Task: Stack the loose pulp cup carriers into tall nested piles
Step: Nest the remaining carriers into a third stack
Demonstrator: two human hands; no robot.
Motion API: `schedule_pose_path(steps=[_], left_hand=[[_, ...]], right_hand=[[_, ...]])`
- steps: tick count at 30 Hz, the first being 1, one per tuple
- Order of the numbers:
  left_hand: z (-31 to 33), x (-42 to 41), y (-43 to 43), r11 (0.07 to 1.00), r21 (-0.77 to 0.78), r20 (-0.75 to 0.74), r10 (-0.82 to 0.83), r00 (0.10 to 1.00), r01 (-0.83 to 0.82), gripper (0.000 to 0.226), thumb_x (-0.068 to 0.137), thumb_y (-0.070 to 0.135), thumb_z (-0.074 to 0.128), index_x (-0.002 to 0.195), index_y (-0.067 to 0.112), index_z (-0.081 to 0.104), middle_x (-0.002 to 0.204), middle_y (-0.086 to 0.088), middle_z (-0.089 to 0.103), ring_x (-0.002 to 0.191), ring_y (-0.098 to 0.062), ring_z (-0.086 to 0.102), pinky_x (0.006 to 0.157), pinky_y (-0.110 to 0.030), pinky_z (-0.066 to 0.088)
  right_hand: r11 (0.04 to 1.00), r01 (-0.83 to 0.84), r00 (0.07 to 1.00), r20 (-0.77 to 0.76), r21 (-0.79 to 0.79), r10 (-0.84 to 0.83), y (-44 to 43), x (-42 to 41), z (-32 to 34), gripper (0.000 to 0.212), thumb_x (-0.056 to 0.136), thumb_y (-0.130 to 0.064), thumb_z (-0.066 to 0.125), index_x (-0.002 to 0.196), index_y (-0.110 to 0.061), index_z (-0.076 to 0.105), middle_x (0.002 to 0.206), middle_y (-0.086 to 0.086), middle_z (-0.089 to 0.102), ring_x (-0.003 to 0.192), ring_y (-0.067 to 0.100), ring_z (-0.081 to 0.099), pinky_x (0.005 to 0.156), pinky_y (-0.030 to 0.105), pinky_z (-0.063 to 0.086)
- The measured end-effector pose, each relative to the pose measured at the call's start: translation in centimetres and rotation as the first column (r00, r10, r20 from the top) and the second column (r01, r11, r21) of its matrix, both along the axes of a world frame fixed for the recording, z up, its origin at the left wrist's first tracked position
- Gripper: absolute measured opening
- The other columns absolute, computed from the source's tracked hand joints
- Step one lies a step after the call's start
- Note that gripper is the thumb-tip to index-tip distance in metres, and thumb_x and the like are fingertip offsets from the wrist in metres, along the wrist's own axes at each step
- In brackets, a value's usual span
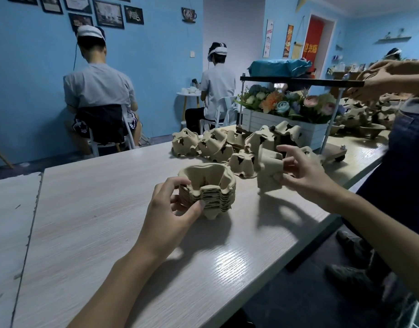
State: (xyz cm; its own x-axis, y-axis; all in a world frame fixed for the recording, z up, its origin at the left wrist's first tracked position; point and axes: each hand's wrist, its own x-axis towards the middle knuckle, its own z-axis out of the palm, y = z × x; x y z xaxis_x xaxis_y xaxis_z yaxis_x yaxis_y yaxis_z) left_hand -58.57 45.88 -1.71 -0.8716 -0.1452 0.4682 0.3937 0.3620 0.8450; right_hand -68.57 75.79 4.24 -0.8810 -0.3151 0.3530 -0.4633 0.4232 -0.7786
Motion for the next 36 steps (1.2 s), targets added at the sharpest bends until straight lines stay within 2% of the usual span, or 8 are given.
schedule_pose_path(steps=[6, 9, 13, 17, 20, 25, 33, 36], left_hand=[[0.0, 0.1, 0.0, 1.0, 0.001, -0.003, -0.017, 1.0, 0.017, 0.039, 0.083, 0.02, 0.08, 0.108, 0.041, 0.059, 0.121, -0.007, 0.058, 0.105, -0.021, 0.068, 0.088, -0.046, 0.059], [0.0, 0.0, -0.1, 1.0, -0.002, -0.001, -0.024, 1.0, 0.024, 0.038, 0.082, 0.026, 0.081, 0.11, 0.039, 0.059, 0.121, -0.007, 0.058, 0.107, -0.022, 0.067, 0.089, -0.047, 0.059], [0.0, 0.0, 0.0, 1.0, -0.007, 0.008, -0.005, 1.0, 0.006, 0.045, 0.07, 0.051, 0.076, 0.11, 0.041, 0.059, 0.121, -0.004, 0.058, 0.105, -0.022, 0.068, 0.087, -0.046, 0.059], [-0.1, 0.0, 0.1, 1.0, -0.014, 0.001, 0.002, 1.0, -0.001, 0.04, 0.074, 0.042, 0.077, 0.11, 0.042, 0.059, 0.12, -0.004, 0.058, 0.104, -0.022, 0.068, 0.086, -0.047, 0.059], [0.0, 0.0, 0.2, 1.0, -0.012, -0.011, -0.007, 1.0, 0.007, 0.041, 0.077, 0.036, 0.078, 0.112, 0.042, 0.058, 0.121, -0.003, 0.056, 0.103, -0.021, 0.068, 0.085, -0.046, 0.06], [0.4, 0.5, 0.6, 1.0, -0.01, -0.033, -0.006, 0.999, 0.006, 0.071, 0.08, 0.024, 0.082, 0.124, 0.06, 0.038, 0.123, 0.006, 0.052, 0.094, -0.015, 0.068, 0.077, -0.026, 0.057], [0.5, 0.8, 0.8, 1.0, 0.015, -0.042, -0.013, 0.999, 0.014, 0.086, 0.082, 0.019, 0.08, 0.131, 0.063, 0.025, 0.123, 0.009, 0.051, 0.092, -0.006, 0.07, 0.08, -0.026, 0.058], [0.2, 0.5, 0.6, 1.0, -0.013, -0.03, -0.002, 1.0, 0.002, 0.075, 0.083, 0.026, 0.08, 0.127, 0.065, 0.033, 0.127, 0.003, 0.051, 0.099, -0.014, 0.068, 0.084, -0.031, 0.059]], right_hand=[[0.985, -0.092, 0.995, 0.047, 0.147, 0.086, -0.9, -0.1, -1.9, 0.095, 0.083, 0.001, 0.073, 0.142, -0.056, 0.025, 0.143, 0.002, 0.033, 0.13, 0.019, 0.045, 0.099, 0.032, 0.05], [0.97, -0.145, 0.985, 0.124, 0.194, 0.122, -0.8, 0.2, -1.3, 0.092, 0.073, -0.028, 0.085, 0.141, -0.056, 0.03, 0.148, -0.012, 0.026, 0.136, 0.012, 0.03, 0.111, 0.035, 0.035], [0.988, -0.072, 0.994, 0.096, 0.134, 0.06, -1.2, 0.7, -0.6, 0.073, 0.067, -0.046, 0.078, 0.133, -0.04, 0.047, 0.129, -0.021, 0.047, 0.118, 0.005, 0.049, 0.09, 0.019, 0.042], [0.999, 0.01, 1.0, -0.014, -0.049, -0.011, -1.7, 1.1, -0.2, 0.056, 0.07, -0.041, 0.078, 0.119, -0.027, 0.054, 0.106, 0.001, 0.064, 0.096, 0.019, 0.066, 0.077, 0.026, 0.056], [0.962, 0.0, 0.998, -0.055, -0.273, -0.016, -3.0, 1.5, 0.6, 0.05, 0.075, -0.04, 0.08, 0.113, -0.026, 0.051, 0.11, 0.009, 0.063, 0.084, 0.004, 0.065, 0.063, 0.018, 0.051], [0.917, -0.156, 0.987, -0.03, -0.366, 0.156, -7.4, 2.4, 1.3, 0.051, 0.075, -0.04, 0.078, 0.115, -0.024, 0.05, 0.111, 0.012, 0.063, 0.091, 0.014, 0.068, 0.073, 0.024, 0.054], [0.948, -0.225, 0.972, 0.006, -0.226, 0.233, -10.4, 3.3, -0.9, 0.056, 0.077, -0.046, 0.072, 0.127, -0.034, 0.052, 0.12, -0.013, 0.059, 0.104, -0.01, 0.058, 0.086, 0.018, 0.048], [0.977, -0.162, 0.986, 0.017, -0.142, 0.166, -9.8, 3.1, -1.3, 0.059, 0.074, -0.063, 0.068, 0.127, -0.041, 0.053, 0.134, -0.02, 0.052, 0.125, -0.005, 0.046, 0.106, 0.035, 0.042]])
